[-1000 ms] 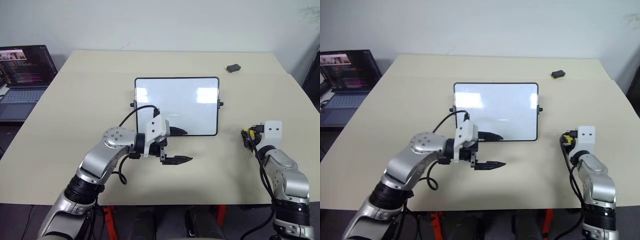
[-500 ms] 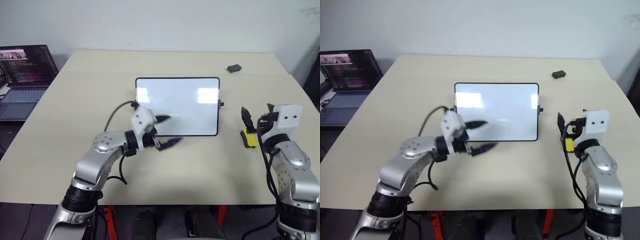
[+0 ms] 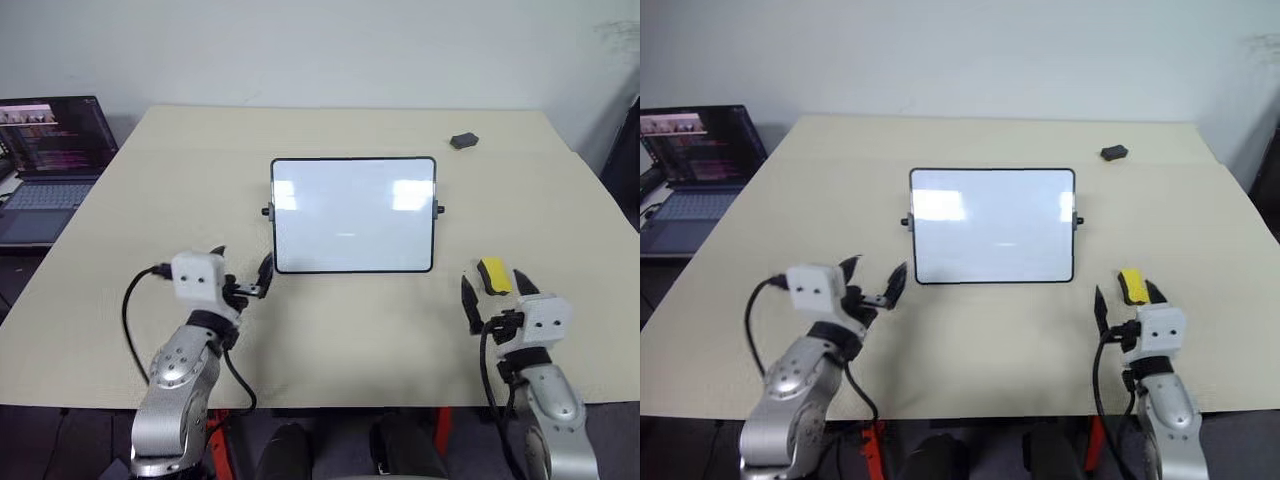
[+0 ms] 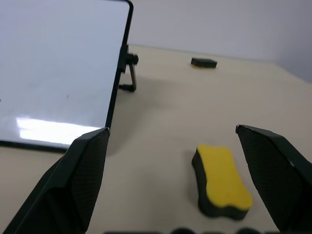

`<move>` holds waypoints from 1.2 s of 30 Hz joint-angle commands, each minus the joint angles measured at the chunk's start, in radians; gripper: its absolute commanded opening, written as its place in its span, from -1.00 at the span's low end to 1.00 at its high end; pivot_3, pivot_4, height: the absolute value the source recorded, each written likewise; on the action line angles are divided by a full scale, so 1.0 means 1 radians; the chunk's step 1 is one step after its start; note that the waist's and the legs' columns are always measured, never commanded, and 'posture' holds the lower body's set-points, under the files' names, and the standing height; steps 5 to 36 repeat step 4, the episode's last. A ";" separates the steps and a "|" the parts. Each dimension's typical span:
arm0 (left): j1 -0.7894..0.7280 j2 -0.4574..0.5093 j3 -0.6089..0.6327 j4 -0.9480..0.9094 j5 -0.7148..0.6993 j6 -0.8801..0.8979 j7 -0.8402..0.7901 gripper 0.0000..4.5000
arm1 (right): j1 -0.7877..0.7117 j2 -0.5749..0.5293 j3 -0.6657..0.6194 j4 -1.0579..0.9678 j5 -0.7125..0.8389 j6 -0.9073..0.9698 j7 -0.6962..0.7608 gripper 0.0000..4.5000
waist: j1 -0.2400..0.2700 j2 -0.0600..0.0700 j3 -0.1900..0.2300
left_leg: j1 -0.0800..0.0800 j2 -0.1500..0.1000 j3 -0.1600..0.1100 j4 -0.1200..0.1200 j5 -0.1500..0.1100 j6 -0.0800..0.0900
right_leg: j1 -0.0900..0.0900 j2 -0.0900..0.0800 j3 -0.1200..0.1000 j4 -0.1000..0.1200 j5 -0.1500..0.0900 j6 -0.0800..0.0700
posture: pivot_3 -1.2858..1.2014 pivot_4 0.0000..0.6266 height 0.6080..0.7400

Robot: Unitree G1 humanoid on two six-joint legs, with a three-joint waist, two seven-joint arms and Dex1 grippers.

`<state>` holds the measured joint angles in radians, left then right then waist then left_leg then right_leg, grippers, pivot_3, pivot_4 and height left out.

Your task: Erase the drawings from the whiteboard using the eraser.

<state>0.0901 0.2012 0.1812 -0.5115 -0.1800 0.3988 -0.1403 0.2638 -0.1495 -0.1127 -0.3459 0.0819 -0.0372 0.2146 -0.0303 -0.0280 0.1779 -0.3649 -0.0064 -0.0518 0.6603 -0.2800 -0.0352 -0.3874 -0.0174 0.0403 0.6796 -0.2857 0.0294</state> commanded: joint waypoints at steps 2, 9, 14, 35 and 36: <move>0.018 0.000 0.019 0.011 0.023 -0.051 0.019 1.00 | 0.052 -0.033 0.017 -0.029 0.039 -0.017 0.064 0.99 | 0.005 0.000 0.000 | 0.000 0.000 0.000 0.000 0.000 0.000 | 0.001 0.000 0.000 0.000 0.000 0.000 | 0.03 -0.52 1.00; -0.008 -0.001 0.025 0.045 0.007 -0.062 0.008 1.00 | 0.054 -0.051 0.010 -0.006 0.042 -0.018 0.079 0.99 | 0.008 0.000 0.000 | -0.001 -0.001 0.000 0.001 0.000 0.000 | 0.001 0.000 0.000 -0.001 0.000 0.001 | 0.03 -0.52 1.00; -0.008 -0.001 0.025 0.045 0.007 -0.062 0.008 1.00 | 0.054 -0.051 0.010 -0.006 0.042 -0.018 0.079 0.99 | 0.008 0.000 0.000 | -0.001 -0.001 0.000 0.001 0.000 0.000 | 0.001 0.000 0.000 -0.001 0.000 0.001 | 0.03 -0.52 1.00; -0.008 -0.001 0.025 0.045 0.007 -0.062 0.008 1.00 | 0.054 -0.051 0.010 -0.006 0.042 -0.018 0.079 0.99 | 0.008 0.000 0.000 | -0.001 -0.001 0.000 0.001 0.000 0.000 | 0.001 0.000 0.000 -0.001 0.000 0.001 | 0.03 -0.52 1.00; -0.008 -0.001 0.025 0.045 0.007 -0.062 0.008 1.00 | 0.054 -0.051 0.010 -0.006 0.042 -0.018 0.079 0.99 | 0.008 0.000 0.000 | -0.001 -0.001 0.000 0.001 0.000 0.000 | 0.001 0.000 0.000 -0.001 0.000 0.001 | 0.03 -0.52 1.00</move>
